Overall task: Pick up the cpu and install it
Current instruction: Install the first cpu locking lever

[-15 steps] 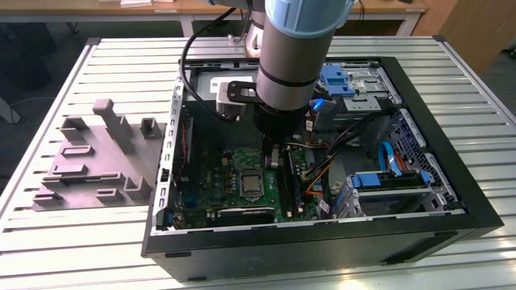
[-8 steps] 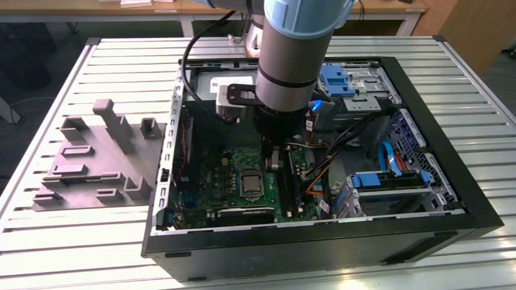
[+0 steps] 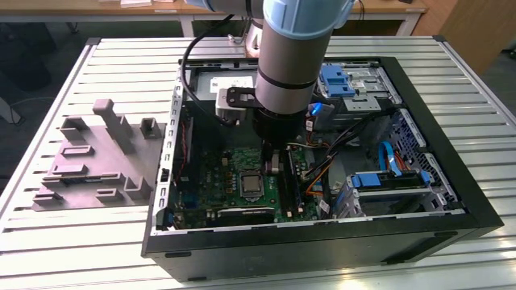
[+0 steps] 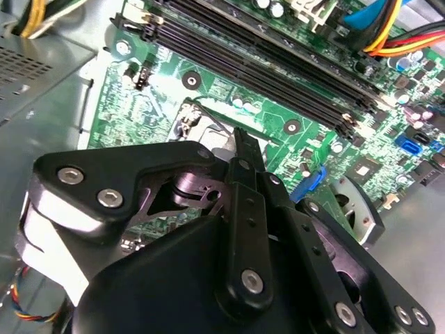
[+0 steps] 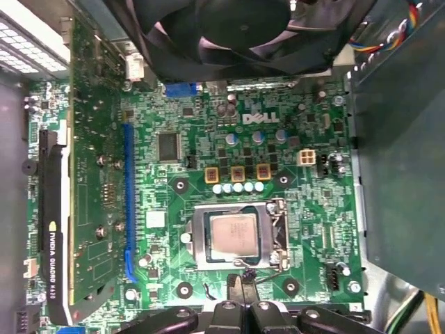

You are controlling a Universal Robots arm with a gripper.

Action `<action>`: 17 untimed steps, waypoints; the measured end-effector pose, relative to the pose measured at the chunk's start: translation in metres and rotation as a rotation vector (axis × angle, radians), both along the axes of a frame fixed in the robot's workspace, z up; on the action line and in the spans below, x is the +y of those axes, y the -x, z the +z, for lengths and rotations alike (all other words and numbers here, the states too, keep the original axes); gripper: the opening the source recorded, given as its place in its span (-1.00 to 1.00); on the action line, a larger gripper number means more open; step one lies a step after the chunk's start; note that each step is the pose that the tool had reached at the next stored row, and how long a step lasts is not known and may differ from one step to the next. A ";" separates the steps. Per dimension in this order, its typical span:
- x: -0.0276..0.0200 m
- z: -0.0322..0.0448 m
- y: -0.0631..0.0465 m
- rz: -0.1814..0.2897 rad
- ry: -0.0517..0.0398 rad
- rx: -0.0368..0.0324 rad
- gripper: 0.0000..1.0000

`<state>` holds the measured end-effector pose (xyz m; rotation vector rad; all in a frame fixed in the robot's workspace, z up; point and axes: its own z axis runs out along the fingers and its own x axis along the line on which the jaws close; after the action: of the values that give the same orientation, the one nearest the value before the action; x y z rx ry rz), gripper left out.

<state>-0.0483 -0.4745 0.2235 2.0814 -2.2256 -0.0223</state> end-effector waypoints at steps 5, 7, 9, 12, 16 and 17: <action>-0.0023 -0.0021 0.000 0.006 -0.0002 -0.0009 -0.79; -0.0024 -0.0028 0.000 0.008 0.0000 -0.0013 -0.79; -0.0024 -0.0037 0.000 0.010 0.0001 -0.0017 -0.79; -0.0024 -0.0047 0.000 0.012 0.0001 -0.0025 -0.79; -0.0031 -0.0055 0.000 0.018 -0.0001 -0.0036 -0.79; -0.0036 -0.0055 0.000 0.018 0.0000 -0.0038 -0.79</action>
<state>-0.0483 -0.4780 0.2180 2.1029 -2.2090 -0.0171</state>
